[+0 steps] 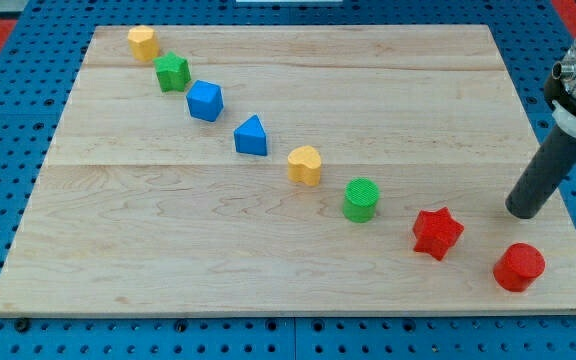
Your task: Move the red circle up and left
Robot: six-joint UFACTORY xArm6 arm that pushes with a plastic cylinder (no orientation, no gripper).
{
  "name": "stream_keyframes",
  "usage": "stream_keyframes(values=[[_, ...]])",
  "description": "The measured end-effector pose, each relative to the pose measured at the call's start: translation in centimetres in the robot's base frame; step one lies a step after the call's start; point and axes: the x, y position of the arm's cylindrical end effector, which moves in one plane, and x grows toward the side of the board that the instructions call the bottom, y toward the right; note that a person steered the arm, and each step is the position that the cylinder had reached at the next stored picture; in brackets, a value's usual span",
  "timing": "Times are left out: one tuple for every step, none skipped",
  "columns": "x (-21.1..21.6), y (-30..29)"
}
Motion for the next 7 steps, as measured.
stream_keyframes(values=[[0.0,0.0],[0.0,-0.1],[0.0,-1.3],[0.5,-1.3],[1.8,-1.5],[2.9,-0.8],[4.3,0.1]])
